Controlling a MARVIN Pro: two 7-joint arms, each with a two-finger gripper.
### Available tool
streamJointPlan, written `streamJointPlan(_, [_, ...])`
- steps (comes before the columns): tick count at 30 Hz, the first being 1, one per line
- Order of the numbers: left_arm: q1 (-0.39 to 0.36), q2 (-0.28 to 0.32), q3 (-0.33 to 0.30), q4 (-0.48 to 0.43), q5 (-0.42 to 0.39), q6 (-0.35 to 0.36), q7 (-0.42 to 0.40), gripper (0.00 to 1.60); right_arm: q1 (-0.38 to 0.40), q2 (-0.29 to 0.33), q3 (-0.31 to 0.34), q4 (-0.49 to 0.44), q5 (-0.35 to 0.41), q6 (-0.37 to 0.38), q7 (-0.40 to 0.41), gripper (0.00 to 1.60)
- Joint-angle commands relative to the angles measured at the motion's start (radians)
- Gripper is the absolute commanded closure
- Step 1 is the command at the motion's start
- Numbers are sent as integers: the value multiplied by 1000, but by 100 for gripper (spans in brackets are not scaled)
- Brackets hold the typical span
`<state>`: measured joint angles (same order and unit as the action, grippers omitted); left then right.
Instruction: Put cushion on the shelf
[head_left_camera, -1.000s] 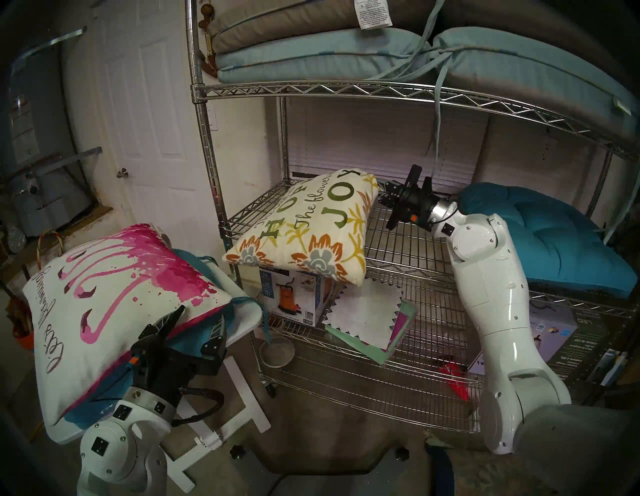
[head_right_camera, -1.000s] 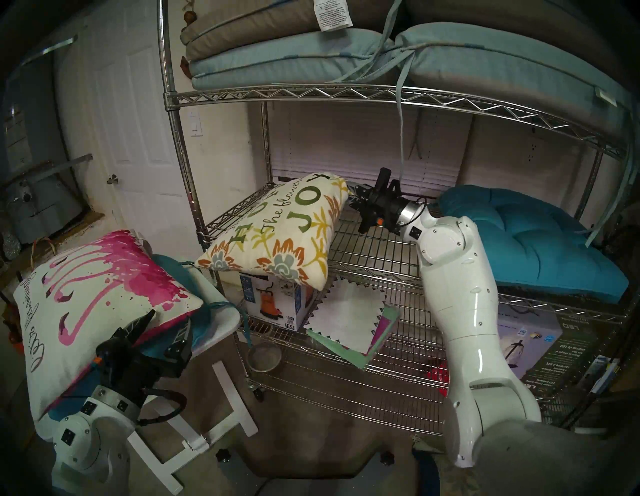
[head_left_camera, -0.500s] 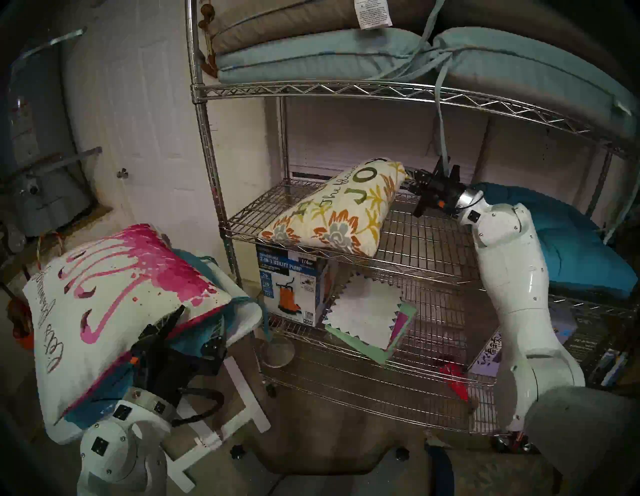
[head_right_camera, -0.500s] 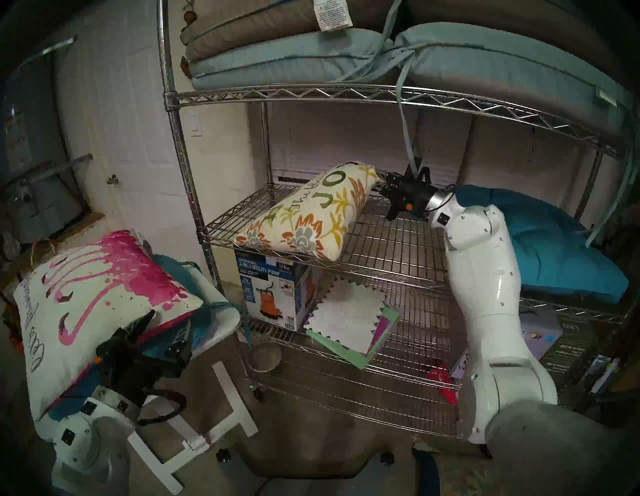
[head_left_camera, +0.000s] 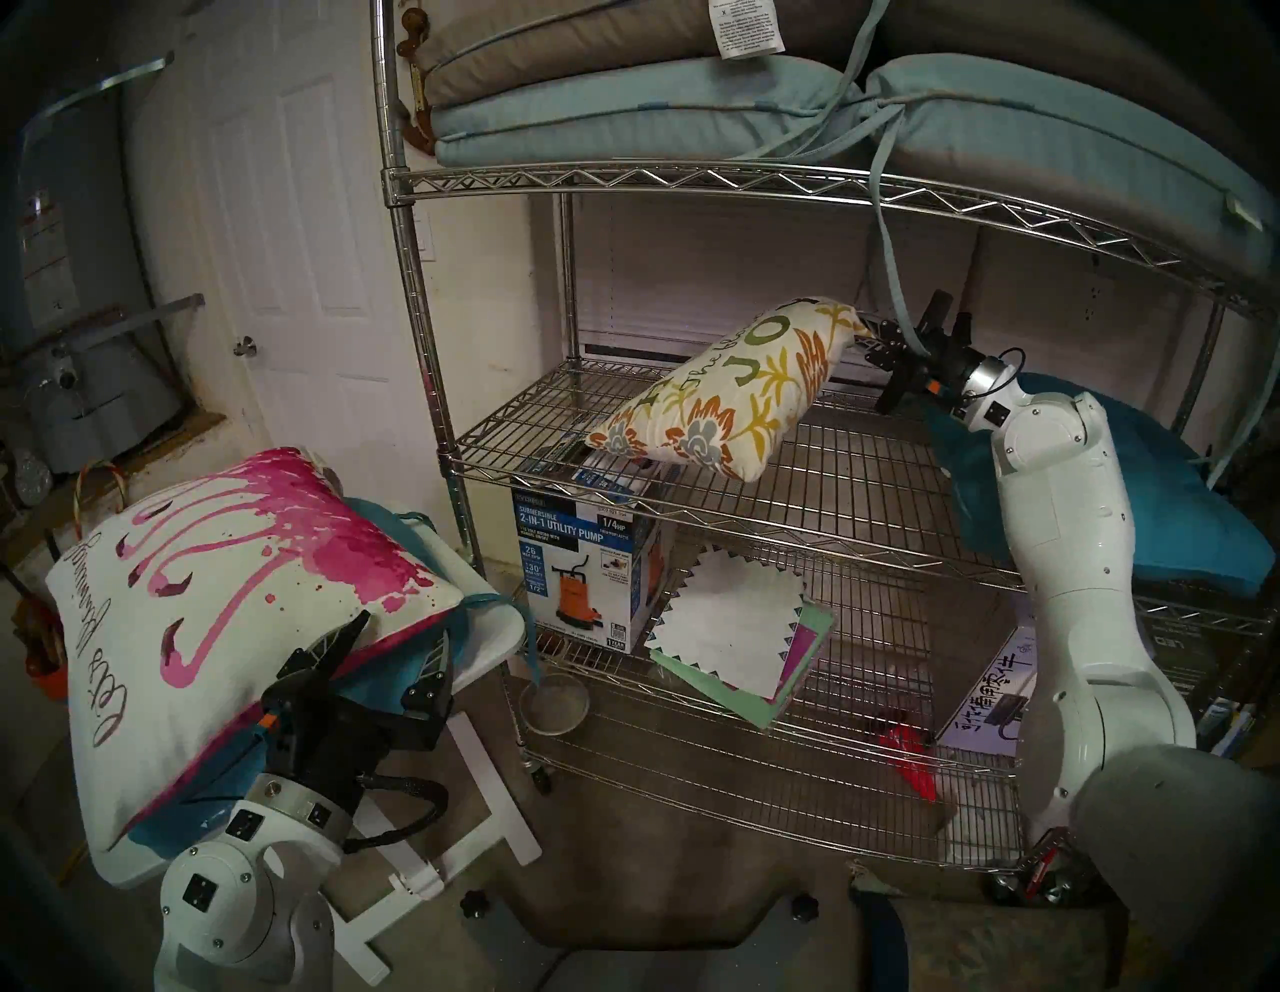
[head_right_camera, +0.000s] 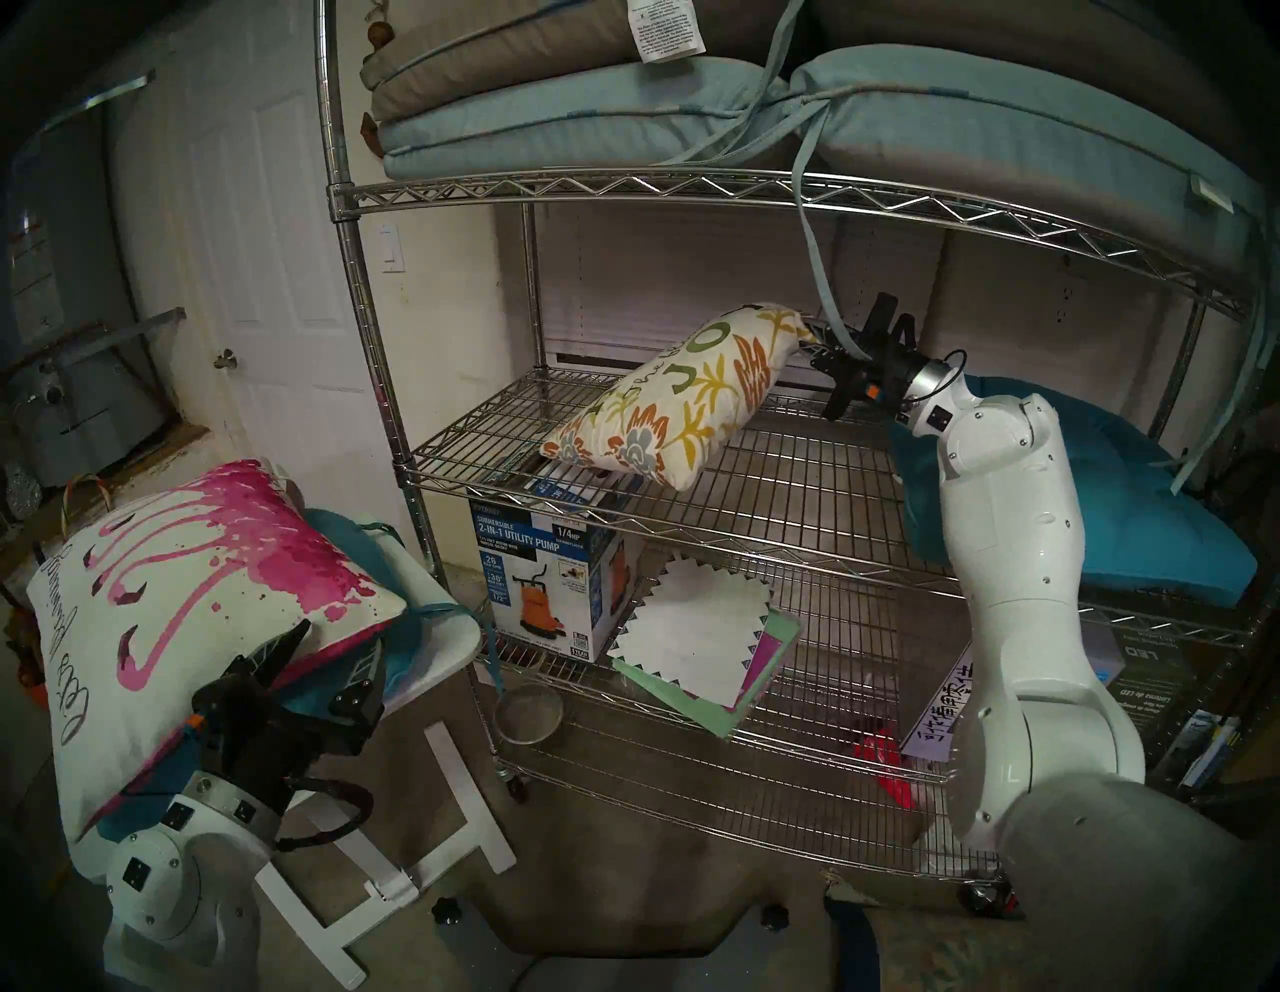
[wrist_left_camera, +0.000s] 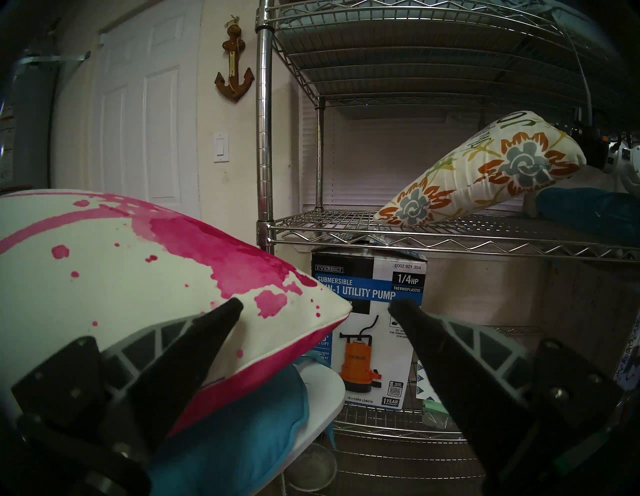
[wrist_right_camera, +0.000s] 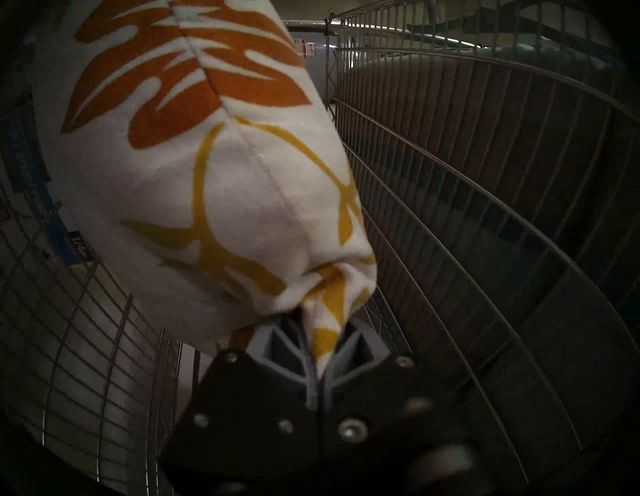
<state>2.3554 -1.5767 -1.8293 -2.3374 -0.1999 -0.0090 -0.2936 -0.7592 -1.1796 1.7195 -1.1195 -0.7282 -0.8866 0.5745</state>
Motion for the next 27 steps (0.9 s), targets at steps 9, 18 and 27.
streamJointPlan(9, [-1, -1, 1, -20, 0, -3, 1, 0, 68, 124, 102, 74, 7, -48, -18, 160])
streamJointPlan(18, [-1, -1, 1, -19, 0, -3, 1, 0, 108, 185, 150, 161, -8, -66, -24, 160])
streamJointPlan(27, [-1, -1, 1, -19, 0, -3, 1, 0, 144, 240, 182, 254, -31, -73, -35, 160])
